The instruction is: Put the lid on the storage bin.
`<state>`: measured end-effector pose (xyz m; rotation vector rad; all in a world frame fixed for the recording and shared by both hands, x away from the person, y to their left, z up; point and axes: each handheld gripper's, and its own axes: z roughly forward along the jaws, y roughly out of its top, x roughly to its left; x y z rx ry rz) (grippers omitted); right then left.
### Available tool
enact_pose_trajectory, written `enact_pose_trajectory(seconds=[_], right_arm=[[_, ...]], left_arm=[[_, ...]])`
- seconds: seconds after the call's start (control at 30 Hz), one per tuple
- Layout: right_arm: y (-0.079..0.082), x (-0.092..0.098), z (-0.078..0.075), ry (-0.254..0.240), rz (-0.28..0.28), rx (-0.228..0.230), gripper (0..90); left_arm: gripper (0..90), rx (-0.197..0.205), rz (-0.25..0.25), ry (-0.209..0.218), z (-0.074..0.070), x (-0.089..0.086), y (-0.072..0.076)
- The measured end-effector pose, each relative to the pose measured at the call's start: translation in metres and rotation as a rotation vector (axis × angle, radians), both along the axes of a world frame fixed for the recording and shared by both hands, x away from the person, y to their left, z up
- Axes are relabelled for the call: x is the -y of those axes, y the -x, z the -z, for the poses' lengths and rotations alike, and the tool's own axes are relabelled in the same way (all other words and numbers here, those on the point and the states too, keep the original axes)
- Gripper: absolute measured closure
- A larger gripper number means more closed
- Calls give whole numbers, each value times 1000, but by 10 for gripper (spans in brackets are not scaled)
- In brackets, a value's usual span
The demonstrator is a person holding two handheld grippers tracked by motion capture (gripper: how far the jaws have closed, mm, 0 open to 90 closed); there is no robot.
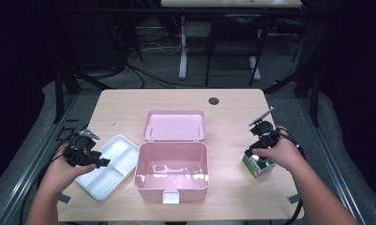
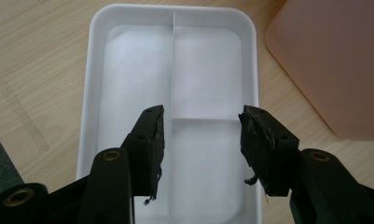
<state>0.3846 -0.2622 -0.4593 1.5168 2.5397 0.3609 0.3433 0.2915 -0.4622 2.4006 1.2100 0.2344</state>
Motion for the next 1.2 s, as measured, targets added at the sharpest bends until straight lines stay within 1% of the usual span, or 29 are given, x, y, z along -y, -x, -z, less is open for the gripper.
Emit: enact_pose_trajectory(seconds=[0.03,0.17,0.23,0.27,0.33,0.37,0.43,0.5,0.57,0.63,0.73,0.87,0.9,0.93,1.03,1.07,1.1,1.2], right_arm=[[-1,0,1,17,5,-1,134],[-2,0,4,26,11,-17,106],[-4,1,6,37,11,-24,105],[-5,1,6,53,19,-18,102],[-7,3,9,37,19,-36,89],[-7,4,12,53,23,-38,76],[-8,6,16,50,31,-41,63],[-9,9,19,45,30,-70,55],[-9,10,22,58,37,-64,55],[-9,11,24,57,41,-63,54],[-9,13,25,58,44,-76,54],[-10,16,28,61,49,-82,54],[-9,17,28,58,57,-85,54],[-10,18,28,58,54,-103,55],[-9,20,31,60,62,-99,57],[-9,20,32,62,61,-105,61],[-9,21,31,63,54,-121,67],[-9,21,32,50,49,-128,90]], left_arm=[[499,1,-1,0,0,0,0],[499,1,1,1,-1,0,1],[499,2,1,3,-1,0,1],[499,2,1,3,-1,0,1],[499,1,-1,3,-1,0,1],[499,0,-2,3,-1,0,1],[498,-3,-2,0,0,0,0],[497,-3,0,-3,0,1,0],[497,-4,2,-3,1,2,0],[497,-5,1,-4,1,2,0],[496,-5,1,-4,1,2,0],[495,-5,0,-4,1,1,0],[495,-5,-1,-5,1,1,0],[494,-5,-1,-5,1,1,0],[494,-6,0,-5,1,2,0],[494,-6,0,-6,1,2,0],[494,-6,0,-4,1,2,0],[494,-7,1,-5,1,2,0]])
